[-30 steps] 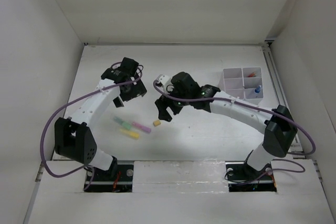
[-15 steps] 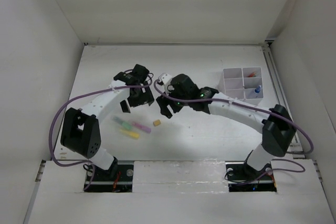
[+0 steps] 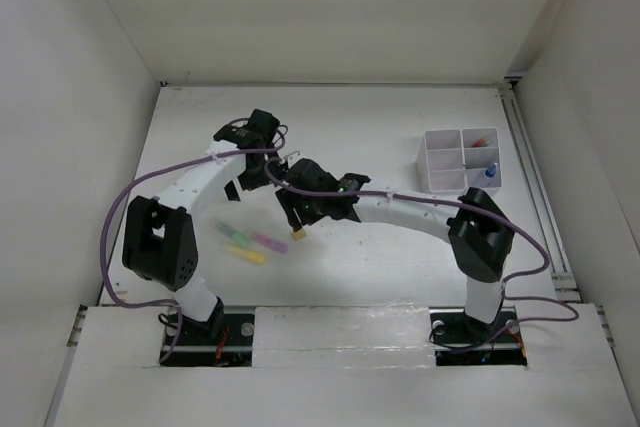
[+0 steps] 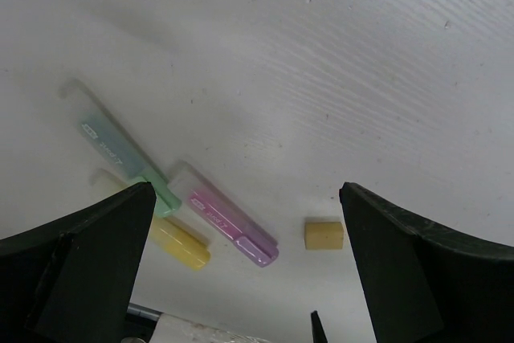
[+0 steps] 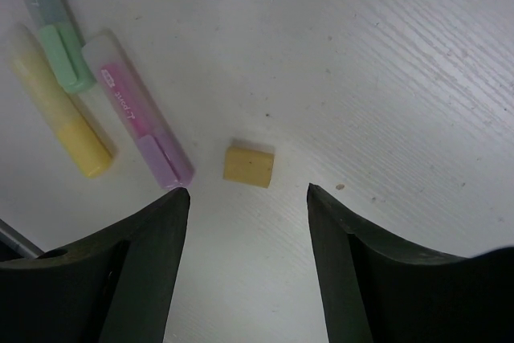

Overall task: Sort the stationery into containers
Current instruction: Pick up the stationery from the center of the board.

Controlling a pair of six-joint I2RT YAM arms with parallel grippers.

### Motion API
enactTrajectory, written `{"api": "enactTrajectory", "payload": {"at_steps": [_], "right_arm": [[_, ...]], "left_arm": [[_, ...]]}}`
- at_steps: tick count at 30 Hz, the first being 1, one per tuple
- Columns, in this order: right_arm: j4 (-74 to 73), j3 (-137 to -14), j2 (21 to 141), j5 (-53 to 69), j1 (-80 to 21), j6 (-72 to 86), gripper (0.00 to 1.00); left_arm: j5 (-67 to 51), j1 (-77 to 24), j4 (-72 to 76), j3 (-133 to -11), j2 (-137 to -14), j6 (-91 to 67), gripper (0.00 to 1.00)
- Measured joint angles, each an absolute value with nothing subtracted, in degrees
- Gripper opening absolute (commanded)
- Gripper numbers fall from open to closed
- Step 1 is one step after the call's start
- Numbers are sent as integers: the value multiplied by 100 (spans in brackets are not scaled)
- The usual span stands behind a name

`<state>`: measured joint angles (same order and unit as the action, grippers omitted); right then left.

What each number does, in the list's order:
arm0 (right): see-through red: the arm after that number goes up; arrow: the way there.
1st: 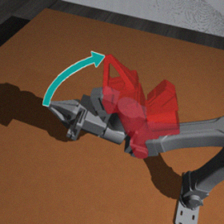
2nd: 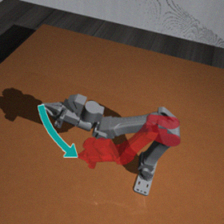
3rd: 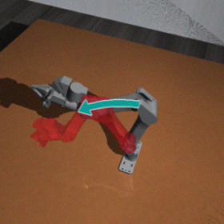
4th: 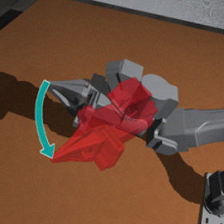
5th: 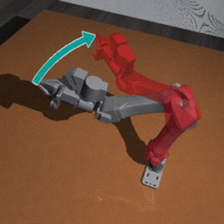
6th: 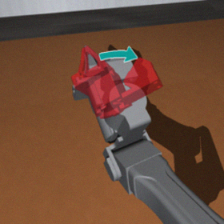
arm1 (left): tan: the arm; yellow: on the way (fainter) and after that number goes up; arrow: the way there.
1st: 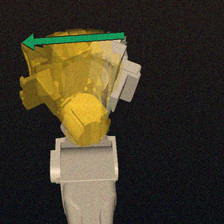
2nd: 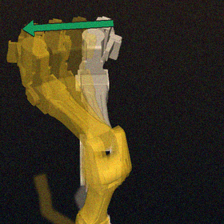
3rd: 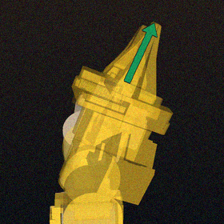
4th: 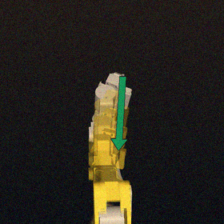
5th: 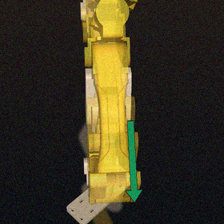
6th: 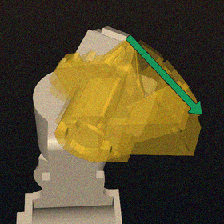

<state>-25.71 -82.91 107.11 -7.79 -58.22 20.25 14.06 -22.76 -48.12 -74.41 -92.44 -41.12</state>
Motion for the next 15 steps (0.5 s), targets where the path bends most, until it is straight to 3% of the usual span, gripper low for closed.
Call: {"api": "enactTrajectory", "payload": {"at_steps": [15], "right_arm": [[-2729,-8423,11526,-1033,-6025,2436,66]], "left_arm": [[1542,-1459,-4910,-7693,-9297,-4115,100]]}}
